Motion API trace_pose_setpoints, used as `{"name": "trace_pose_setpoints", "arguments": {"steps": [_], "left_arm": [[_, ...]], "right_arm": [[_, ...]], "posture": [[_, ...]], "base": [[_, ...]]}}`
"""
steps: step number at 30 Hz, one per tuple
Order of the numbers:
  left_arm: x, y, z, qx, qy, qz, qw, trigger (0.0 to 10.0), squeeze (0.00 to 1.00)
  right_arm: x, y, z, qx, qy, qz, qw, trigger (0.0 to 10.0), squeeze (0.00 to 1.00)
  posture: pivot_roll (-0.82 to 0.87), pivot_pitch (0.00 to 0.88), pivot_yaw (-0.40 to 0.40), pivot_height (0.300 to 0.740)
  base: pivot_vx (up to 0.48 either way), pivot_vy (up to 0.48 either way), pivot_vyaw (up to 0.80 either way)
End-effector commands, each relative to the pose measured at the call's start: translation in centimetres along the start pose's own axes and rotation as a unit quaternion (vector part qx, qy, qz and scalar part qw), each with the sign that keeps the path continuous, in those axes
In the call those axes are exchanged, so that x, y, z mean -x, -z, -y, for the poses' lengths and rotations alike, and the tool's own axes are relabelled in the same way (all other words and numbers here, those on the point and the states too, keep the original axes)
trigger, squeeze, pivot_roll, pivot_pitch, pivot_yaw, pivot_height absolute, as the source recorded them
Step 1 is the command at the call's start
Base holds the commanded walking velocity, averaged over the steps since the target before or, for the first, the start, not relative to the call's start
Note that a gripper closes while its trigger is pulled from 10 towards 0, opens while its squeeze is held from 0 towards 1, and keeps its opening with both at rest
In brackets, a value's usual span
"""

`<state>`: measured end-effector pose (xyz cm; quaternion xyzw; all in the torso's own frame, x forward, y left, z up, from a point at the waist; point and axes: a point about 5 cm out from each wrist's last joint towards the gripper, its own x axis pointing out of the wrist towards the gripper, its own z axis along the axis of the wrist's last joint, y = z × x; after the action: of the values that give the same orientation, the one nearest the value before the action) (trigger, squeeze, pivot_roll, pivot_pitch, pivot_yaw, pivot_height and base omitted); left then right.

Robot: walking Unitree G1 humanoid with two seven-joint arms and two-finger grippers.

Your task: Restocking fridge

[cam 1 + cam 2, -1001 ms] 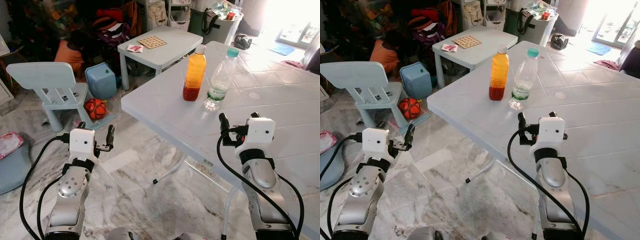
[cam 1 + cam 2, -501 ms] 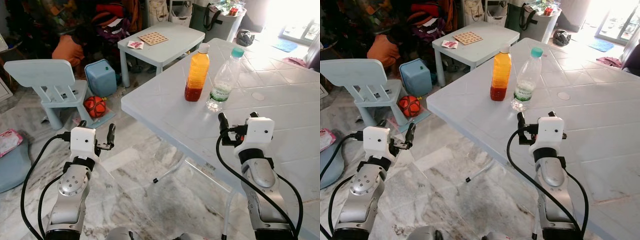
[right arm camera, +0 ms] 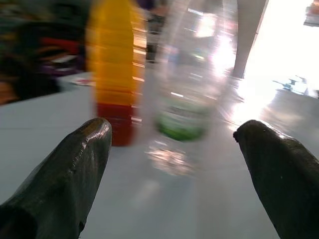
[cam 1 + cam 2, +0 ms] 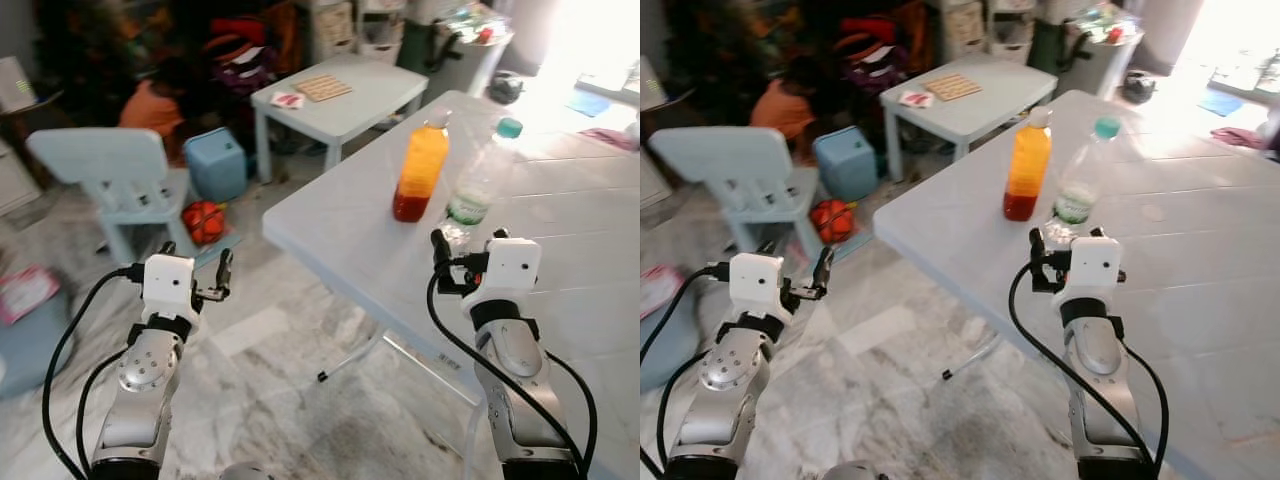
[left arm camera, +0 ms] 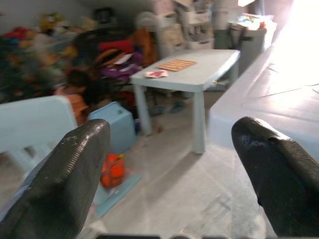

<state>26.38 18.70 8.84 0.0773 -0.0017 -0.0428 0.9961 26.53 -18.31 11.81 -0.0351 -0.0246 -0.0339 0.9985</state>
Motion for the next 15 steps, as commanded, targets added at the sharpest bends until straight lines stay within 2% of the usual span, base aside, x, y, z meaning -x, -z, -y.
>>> {"name": "trace_pose_setpoints", "arguments": {"steps": [1, 4, 15], "left_arm": [[-0.47, -0.43, 0.66, -0.001, 0.017, 0.009, 1.0, 10.0, 0.0], [-0.52, -0.51, 0.64, -0.002, 0.016, 0.01, 1.0, 10.0, 0.0], [-0.52, -0.69, 0.61, -0.005, 0.018, 0.014, 1.0, 10.0, 0.0]], "right_arm": [[-0.02, 0.09, 0.31, 0.002, 0.006, -0.001, 1.0, 10.0, 0.0], [0.1, 0.14, 0.02, 0.002, 0.004, -0.001, 1.0, 10.0, 0.0], [0.17, 0.1, -0.51, 0.006, -0.002, 0.005, 1.0, 10.0, 0.0]], "posture": [[0.0, 0.009, -0.014, 0.74], [0.0, 0.011, -0.013, 0.74], [0.01, 0.019, -0.01, 0.74]], "base": [[0.289, 0.3, -0.69], [0.254, 0.094, -0.53], [0.0, 0.0, 0.0]]}}
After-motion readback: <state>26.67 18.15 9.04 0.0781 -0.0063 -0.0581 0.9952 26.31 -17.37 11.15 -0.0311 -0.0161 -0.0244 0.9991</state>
